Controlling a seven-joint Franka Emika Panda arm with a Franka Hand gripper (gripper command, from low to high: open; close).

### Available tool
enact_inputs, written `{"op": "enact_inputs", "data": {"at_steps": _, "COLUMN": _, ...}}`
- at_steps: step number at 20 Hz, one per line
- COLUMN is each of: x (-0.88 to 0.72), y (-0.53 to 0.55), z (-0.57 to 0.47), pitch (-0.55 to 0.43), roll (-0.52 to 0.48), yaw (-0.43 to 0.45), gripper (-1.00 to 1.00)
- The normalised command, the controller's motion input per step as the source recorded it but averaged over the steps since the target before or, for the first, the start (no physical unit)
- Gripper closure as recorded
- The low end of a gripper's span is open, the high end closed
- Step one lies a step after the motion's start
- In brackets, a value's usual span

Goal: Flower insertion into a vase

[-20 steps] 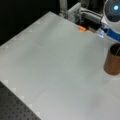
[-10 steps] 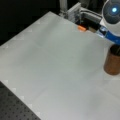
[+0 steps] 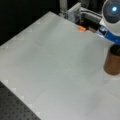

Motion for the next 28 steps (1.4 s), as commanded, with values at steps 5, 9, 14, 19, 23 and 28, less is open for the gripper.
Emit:
{"op": "enact_inputs", "data": {"at_steps": 5, "x": 0.11, "y": -0.15, "z": 0.18, "pitch": -0.232, "roll": -0.07, "yaw": 0.092, "gripper": -1.0}}
{"op": "enact_inputs", "data": {"at_steps": 9, "x": 0.01, "y": -0.27, "z": 0.18, "pitch": -0.534, "roll": 0.028, "yaw": 0.051, "gripper": -1.0}}
{"op": "enact_inputs", "data": {"at_steps": 14, "x": -0.09, "y": -0.37, "z": 0.12, "pitch": -0.613, "roll": 0.038, "yaw": 0.049, "gripper": -1.0}}
{"op": "enact_inputs", "data": {"at_steps": 19, "x": -0.11, "y": -0.47, "z": -0.11, "pitch": -0.602, "roll": 0.028, "yaw": 0.118, "gripper": -1.0}}
{"op": "enact_inputs", "data": {"at_steps": 23, "x": 0.03, "y": -0.67, "z": -0.16, "pitch": -0.413, "roll": 0.025, "yaw": 0.127, "gripper": -1.0}}
{"op": "enact_inputs", "data": {"at_steps": 28, "x": 0.2, "y": -0.54, "z": -0.04, "pitch": -0.195, "roll": 0.041, "yaw": 0.089, "gripper": -1.0}}
